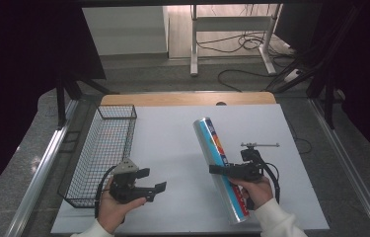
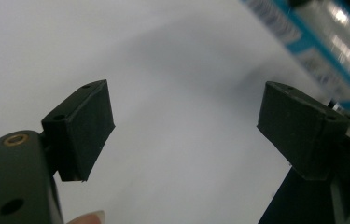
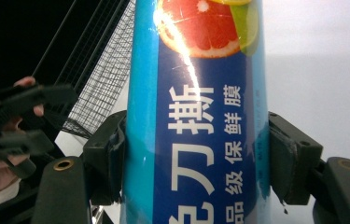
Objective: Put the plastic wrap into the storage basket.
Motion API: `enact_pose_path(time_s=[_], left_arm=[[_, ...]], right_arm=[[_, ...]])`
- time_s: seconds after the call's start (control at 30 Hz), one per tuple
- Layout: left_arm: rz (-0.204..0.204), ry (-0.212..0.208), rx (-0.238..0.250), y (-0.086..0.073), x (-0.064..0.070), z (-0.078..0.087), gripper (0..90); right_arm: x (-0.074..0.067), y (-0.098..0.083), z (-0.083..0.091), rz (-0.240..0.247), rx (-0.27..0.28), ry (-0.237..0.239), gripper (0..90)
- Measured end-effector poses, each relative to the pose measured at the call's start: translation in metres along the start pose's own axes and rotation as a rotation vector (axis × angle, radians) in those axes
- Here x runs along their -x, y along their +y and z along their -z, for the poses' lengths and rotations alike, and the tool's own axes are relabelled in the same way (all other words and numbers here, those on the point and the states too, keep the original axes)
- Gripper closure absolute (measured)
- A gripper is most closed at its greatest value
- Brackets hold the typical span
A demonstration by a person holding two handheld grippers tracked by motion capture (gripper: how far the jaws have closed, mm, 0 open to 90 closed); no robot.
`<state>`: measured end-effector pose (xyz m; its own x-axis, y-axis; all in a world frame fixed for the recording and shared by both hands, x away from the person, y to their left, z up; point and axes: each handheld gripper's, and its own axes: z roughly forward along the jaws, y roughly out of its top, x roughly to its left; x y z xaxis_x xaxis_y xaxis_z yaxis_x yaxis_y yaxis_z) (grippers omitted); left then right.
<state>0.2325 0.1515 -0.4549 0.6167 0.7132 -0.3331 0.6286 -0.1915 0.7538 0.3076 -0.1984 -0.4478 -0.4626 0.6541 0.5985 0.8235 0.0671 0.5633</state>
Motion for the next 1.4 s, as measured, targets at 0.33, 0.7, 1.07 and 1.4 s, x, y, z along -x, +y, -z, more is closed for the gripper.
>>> enact_pose_path(time_s=[0.33,0.7,1.07,1.4], left_arm=[[0.203,-0.294,0.111,0.040,-0.003,-0.033,10.6],[0.333,-0.508,0.144,0.056,-0.017,-0.071,6.4],[0.350,-0.554,0.134,0.064,-0.016,-0.097,7.7],[0.328,-0.565,0.114,0.068,-0.010,-0.105,22.9]], right_arm=[[-0.008,-0.003,0.002,0.019,0.028,0.040,32.2],[-0.017,-0.005,-0.002,0.028,0.050,0.094,32.2],[-0.021,-0.006,-0.010,0.033,0.057,0.133,32.2],[-0.028,-0.008,-0.018,0.064,0.052,0.164,32.2]])
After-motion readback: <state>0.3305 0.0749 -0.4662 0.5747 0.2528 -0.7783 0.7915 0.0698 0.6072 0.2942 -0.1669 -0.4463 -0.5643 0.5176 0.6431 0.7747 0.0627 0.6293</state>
